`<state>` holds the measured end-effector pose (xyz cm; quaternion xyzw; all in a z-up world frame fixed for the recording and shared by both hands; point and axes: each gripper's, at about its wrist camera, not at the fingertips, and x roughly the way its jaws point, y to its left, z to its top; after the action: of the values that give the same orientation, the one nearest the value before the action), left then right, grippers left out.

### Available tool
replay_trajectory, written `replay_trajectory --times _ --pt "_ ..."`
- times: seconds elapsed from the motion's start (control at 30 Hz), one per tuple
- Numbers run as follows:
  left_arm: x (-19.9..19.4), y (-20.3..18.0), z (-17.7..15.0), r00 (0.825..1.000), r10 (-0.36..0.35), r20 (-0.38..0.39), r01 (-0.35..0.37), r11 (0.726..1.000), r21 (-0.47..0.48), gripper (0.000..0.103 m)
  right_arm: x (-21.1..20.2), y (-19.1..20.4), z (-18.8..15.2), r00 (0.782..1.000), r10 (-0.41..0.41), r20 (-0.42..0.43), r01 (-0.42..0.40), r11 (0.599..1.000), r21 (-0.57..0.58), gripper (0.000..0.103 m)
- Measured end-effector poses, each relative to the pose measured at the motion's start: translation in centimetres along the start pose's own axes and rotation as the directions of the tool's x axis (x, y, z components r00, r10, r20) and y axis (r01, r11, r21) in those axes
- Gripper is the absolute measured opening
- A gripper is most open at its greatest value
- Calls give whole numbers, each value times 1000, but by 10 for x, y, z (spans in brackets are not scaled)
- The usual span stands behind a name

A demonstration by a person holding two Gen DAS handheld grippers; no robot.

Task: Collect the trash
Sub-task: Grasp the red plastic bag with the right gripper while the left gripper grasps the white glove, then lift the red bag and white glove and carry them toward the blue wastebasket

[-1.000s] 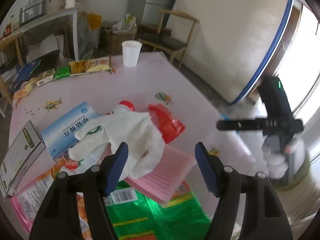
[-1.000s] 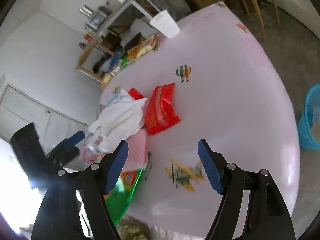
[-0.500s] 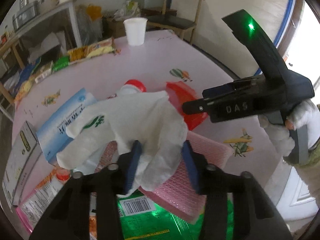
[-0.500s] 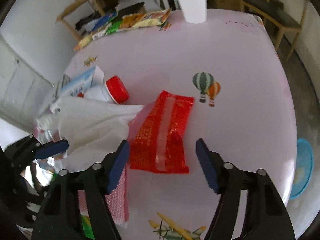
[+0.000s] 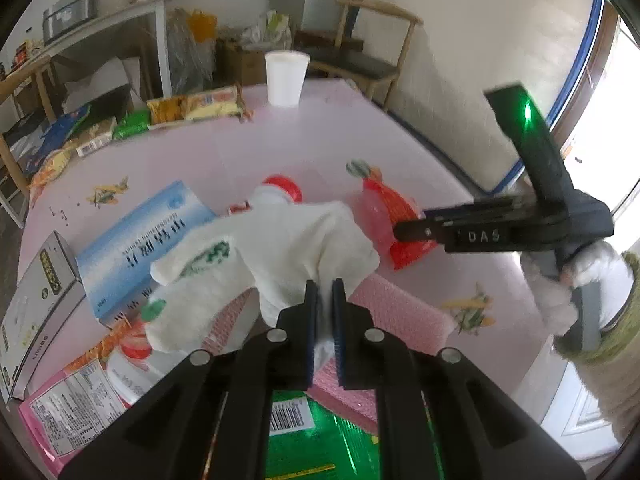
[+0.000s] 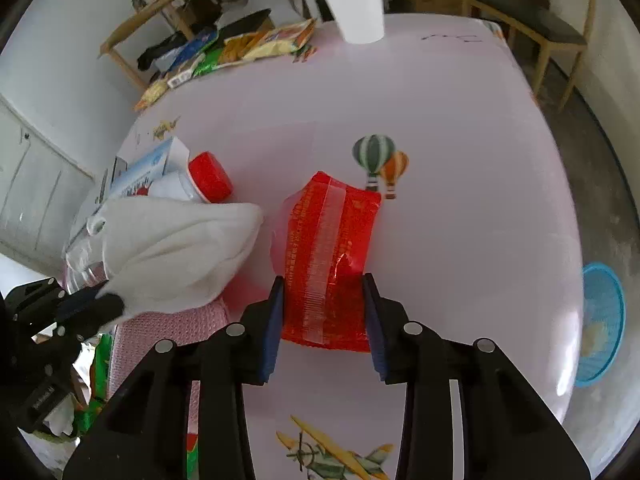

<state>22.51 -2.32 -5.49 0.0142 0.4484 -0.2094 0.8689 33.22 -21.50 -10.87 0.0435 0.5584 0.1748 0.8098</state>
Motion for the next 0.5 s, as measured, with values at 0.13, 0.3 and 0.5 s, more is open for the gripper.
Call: replay_trajectory --times 0.13,0.3,0.5 --pt "-19 -3 5 997 -8 77 8 1000 -3 6 -12 -5 0 999 3 34 -4 999 35 34" --pt "-43 -12 12 985 -10 173 7 1000 20 6 -22 -8 3 997 7 80 -13 997 73 34" --pt "-63 -17 21 968 -36 250 30 999 27 6 -43 -15 1 991 33 130 -47 994 102 34"
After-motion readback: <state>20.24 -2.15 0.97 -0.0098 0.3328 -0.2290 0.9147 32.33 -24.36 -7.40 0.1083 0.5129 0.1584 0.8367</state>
